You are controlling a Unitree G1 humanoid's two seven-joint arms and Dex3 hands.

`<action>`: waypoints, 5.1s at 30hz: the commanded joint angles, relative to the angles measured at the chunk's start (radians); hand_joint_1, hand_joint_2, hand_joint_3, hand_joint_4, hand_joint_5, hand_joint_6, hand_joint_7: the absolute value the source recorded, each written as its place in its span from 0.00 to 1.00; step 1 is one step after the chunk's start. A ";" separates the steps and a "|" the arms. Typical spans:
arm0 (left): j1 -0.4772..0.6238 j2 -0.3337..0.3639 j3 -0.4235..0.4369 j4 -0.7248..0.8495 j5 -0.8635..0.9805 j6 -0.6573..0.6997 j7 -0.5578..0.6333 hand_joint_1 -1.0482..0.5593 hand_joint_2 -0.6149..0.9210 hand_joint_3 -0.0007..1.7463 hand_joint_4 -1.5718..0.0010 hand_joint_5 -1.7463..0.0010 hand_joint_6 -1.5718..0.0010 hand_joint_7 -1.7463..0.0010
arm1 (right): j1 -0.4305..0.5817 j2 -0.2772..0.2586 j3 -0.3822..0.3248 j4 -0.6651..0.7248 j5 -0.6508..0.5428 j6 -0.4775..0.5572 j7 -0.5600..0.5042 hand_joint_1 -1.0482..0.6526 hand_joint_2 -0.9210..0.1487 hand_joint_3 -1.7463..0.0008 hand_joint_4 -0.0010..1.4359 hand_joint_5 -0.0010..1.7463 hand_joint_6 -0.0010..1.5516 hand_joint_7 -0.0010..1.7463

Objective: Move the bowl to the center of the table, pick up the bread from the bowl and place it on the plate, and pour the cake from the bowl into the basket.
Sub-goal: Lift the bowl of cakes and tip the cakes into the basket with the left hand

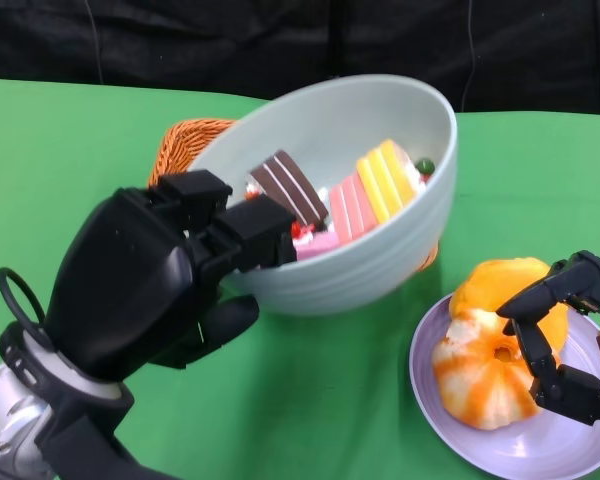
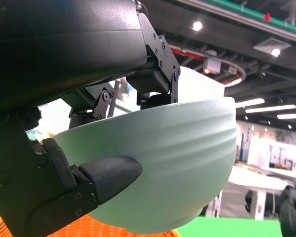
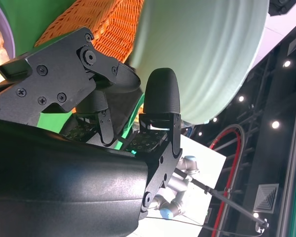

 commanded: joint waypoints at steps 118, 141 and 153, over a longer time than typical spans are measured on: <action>-0.274 -0.712 0.202 0.372 -1.734 0.747 0.031 0.46 0.58 0.92 0.29 0.00 0.44 0.00 | 0.000 0.010 0.018 0.054 0.004 -0.016 0.016 0.57 0.46 0.34 0.51 0.85 0.47 0.70; -0.354 -0.730 0.248 0.601 -1.895 0.690 -0.386 0.42 0.62 0.90 0.29 0.00 0.44 0.00 | -0.004 0.000 0.012 0.066 0.001 -0.025 0.018 0.57 0.51 0.32 0.53 0.83 0.49 0.69; -0.380 -0.721 0.276 0.671 -1.906 0.711 -0.514 0.41 0.63 0.89 0.29 0.00 0.43 0.00 | 0.000 0.001 0.016 0.059 0.016 -0.014 0.028 0.57 0.51 0.32 0.52 0.83 0.49 0.68</action>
